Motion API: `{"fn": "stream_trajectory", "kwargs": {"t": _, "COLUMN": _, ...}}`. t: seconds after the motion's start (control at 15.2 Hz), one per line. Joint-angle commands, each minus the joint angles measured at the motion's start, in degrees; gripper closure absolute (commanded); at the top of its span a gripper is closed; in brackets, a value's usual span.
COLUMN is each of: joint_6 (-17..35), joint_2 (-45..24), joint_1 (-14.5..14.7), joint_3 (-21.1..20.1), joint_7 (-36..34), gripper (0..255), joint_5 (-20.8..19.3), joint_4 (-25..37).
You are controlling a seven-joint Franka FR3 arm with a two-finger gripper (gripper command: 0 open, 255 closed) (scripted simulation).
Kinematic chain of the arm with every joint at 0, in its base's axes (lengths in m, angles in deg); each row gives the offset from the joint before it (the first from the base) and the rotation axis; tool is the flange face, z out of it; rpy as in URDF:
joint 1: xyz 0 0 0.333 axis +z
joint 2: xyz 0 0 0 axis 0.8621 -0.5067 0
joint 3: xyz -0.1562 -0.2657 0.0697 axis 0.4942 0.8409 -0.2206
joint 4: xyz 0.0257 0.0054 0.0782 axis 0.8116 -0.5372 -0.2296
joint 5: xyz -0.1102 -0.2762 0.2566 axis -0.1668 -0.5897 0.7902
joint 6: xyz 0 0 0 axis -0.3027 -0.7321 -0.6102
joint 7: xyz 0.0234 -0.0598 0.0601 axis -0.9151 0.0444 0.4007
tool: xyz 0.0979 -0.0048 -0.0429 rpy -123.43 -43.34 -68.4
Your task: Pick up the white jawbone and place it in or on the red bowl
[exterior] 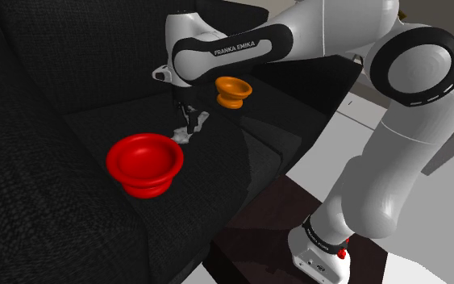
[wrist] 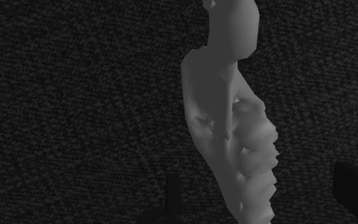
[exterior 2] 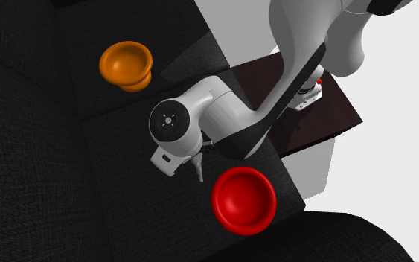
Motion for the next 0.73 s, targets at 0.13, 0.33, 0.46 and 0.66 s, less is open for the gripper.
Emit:
{"fn": "stream_trajectory", "kwargs": {"t": 0.13, "joint_6": 0.00, "joint_2": 0.00, "joint_1": 0.00, "joint_3": 0.00, "joint_7": 0.00, "gripper": 255, "joint_5": 0.00, "joint_4": 0.00}}
{"fn": "stream_trajectory", "kwargs": {"t": 0.33, "joint_6": 0.00, "joint_2": 0.00, "joint_1": 0.00, "joint_3": 0.00, "joint_7": 0.00, "gripper": 255, "joint_5": 0.00, "joint_4": 0.00}}
{"fn": "stream_trajectory", "kwargs": {"t": 0.46, "joint_6": 0.00, "joint_2": 0.00, "joint_1": 0.00, "joint_3": 0.00, "joint_7": 0.00, "gripper": 255, "joint_5": 0.00, "joint_4": 0.00}}
{"fn": "stream_trajectory", "kwargs": {"t": 0.66, "joint_6": -0.70, "joint_2": 0.26, "joint_1": 0.00, "joint_3": -0.01, "joint_7": 0.05, "gripper": 255, "joint_5": 0.04, "joint_4": 0.44}}
